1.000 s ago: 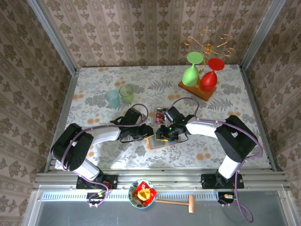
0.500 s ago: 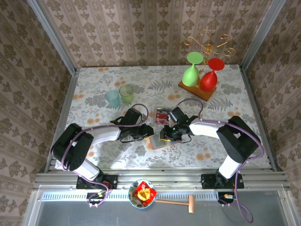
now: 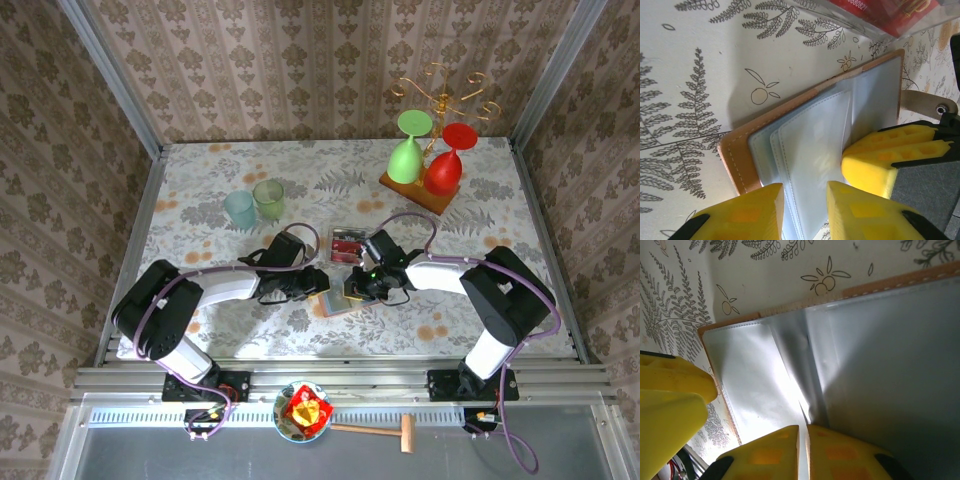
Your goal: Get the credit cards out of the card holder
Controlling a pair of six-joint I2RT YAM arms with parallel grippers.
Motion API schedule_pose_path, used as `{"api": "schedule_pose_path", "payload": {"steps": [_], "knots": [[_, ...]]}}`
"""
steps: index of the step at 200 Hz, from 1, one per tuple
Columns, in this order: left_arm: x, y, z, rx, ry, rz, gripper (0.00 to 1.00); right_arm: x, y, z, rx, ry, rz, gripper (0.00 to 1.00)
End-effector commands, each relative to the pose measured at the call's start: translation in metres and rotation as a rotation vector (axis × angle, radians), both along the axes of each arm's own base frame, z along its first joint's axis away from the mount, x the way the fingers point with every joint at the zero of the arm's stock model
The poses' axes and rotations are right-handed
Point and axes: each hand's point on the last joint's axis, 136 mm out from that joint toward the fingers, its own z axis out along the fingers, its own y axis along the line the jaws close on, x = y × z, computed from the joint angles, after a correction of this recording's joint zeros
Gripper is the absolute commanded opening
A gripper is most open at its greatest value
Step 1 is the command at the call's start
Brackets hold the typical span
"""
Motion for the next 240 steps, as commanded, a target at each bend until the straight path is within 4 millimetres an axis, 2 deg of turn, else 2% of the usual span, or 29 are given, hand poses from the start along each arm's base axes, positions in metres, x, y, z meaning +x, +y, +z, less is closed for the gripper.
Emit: {"api": "schedule_pose_path", "payload": {"steps": [1, 19, 47, 112, 169, 213, 240], "knots": [[0.002, -0.004, 0.001, -0.006, 0.004, 0.009, 0.29, -0.005, -0.005, -0.001, -0.003, 0.023, -0.019, 0.13], [0.002, 0.0, -0.001, 0.004, 0.004, 0.015, 0.31, -0.006, -0.003, 0.001, 0.005, 0.029, -0.035, 0.22], [0.004, 0.006, -0.004, 0.004, 0.006, 0.035, 0.31, -0.008, 0.004, 0.003, 0.016, 0.038, -0.075, 0.25], [0.01, 0.027, 0.001, -0.014, -0.003, 0.066, 0.32, -0.011, 0.028, 0.002, 0.045, 0.06, -0.181, 0.26], [0.005, 0.04, 0.0, -0.009, -0.003, 0.079, 0.32, -0.007, 0.04, 0.023, 0.04, 0.011, -0.166, 0.26], [-0.003, 0.044, -0.005, 0.002, 0.005, 0.101, 0.16, -0.006, 0.035, 0.03, -0.073, -0.024, -0.044, 0.26], [-0.008, 0.039, -0.011, 0.004, 0.027, 0.088, 0.08, -0.007, 0.038, 0.031, -0.09, -0.025, 0.006, 0.25]]}}
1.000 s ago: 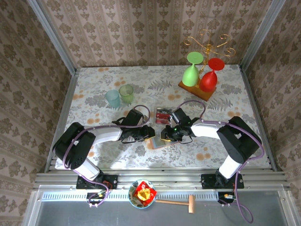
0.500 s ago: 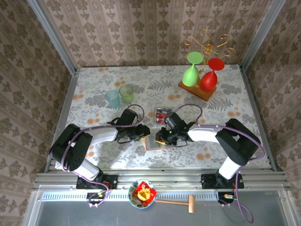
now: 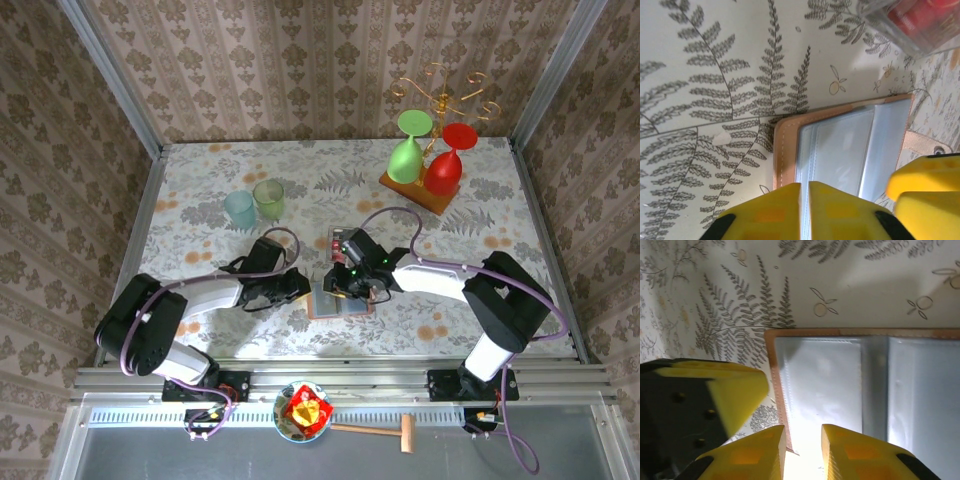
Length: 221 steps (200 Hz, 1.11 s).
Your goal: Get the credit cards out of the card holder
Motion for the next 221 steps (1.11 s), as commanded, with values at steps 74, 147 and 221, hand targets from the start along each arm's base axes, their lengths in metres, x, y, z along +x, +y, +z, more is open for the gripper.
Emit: {"api": "schedule_pose_path", "payload": {"steps": [74, 147, 221], "knots": [[-0.011, 0.0, -0.02, 0.058, 0.039, -0.018, 0.0, -0.009, 0.007, -0.013, -0.051, 0.047, 0.128, 0.26], [-0.011, 0.003, -0.026, 0.069, 0.053, -0.02, 0.0, -0.012, 0.003, -0.028, -0.099, 0.077, 0.149, 0.27], [-0.01, 0.004, -0.024, 0.068, 0.05, -0.02, 0.0, -0.009, -0.018, -0.026, -0.143, 0.056, 0.112, 0.28]]}}
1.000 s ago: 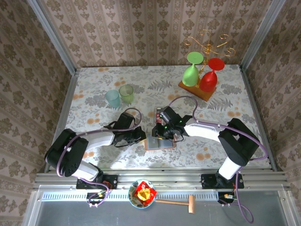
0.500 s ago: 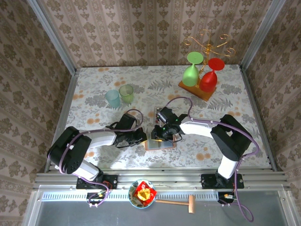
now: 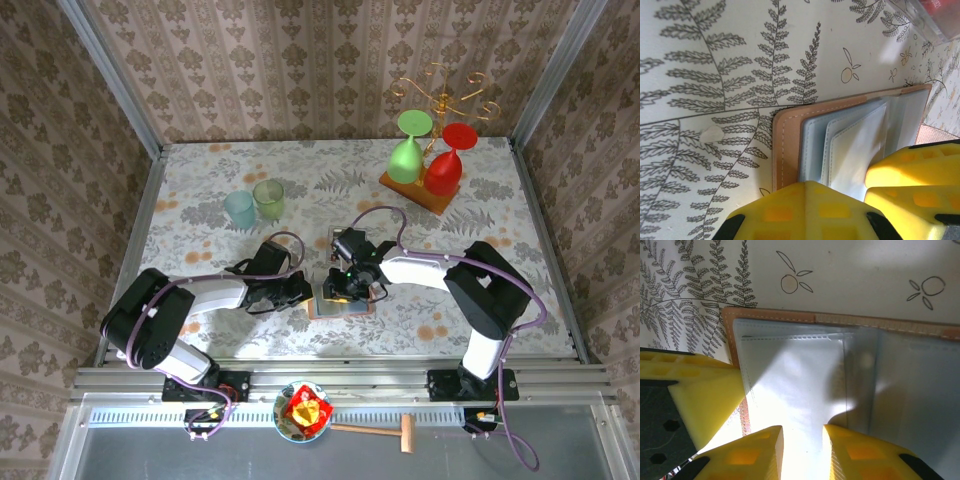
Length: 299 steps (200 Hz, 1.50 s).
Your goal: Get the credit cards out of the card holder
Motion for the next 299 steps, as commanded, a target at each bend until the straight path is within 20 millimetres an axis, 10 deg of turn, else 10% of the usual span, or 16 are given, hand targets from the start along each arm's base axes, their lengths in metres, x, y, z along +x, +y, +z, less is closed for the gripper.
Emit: {"api": "schedule_pose_path", "payload": {"steps": [1, 97, 184, 299], "knots": [[-0.003, 0.01, -0.012, 0.052, 0.023, -0.003, 0.0, 0.001, -0.014, 0.003, -0.03, -0.016, -0.017, 0.28], [0.0, 0.01, -0.004, 0.051, 0.009, -0.005, 0.0, 0.005, -0.015, -0.004, 0.162, 0.014, -0.085, 0.26], [0.013, -0.01, 0.046, -0.029, -0.075, 0.001, 0.14, 0.005, -0.019, -0.005, 0.24, 0.022, -0.107, 0.24], [0.007, -0.029, 0.013, -0.055, 0.014, -0.017, 0.32, 0.004, -0.022, -0.014, 0.298, 0.057, -0.132, 0.24]]}}
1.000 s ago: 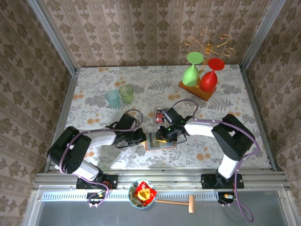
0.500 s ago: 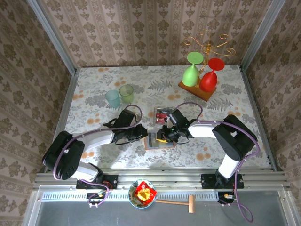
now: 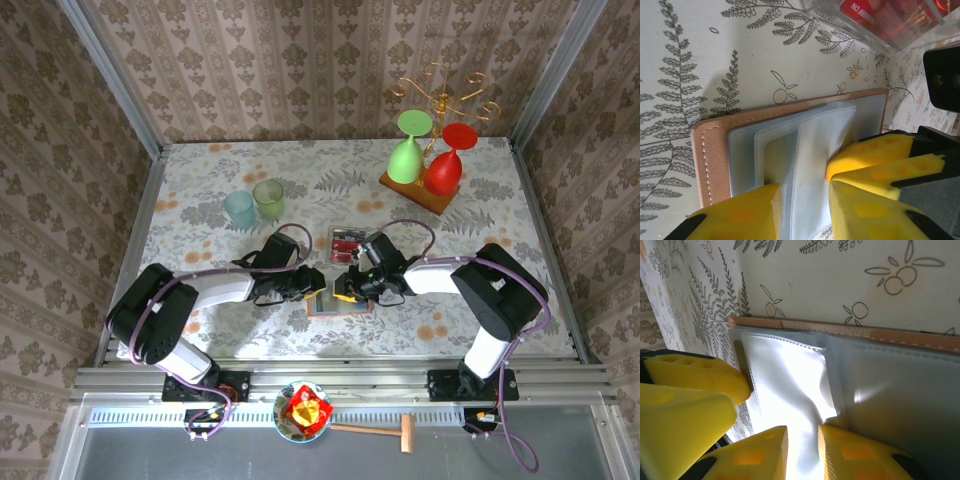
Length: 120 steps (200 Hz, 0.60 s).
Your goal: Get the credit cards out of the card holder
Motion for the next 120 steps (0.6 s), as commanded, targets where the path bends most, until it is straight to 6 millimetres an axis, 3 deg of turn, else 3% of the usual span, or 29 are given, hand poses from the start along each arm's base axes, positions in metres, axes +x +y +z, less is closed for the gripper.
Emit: {"api": "schedule_pose_path", "payload": {"steps": [1, 43, 120], "knots": [[-0.0041, -0.0024, -0.0059, -0.012, 0.024, -0.005, 0.32, -0.006, -0.005, -0.0107, 0.003, 0.045, -0.01, 0.24], [-0.0053, -0.0046, -0.0122, -0.018, 0.04, -0.007, 0.29, -0.0061, -0.0063, -0.0127, 0.022, 0.056, -0.021, 0.24], [-0.004, -0.0116, -0.0085, -0.044, 0.031, -0.023, 0.12, -0.0039, -0.0056, -0.0109, 0.025, 0.053, -0.026, 0.24]]}}
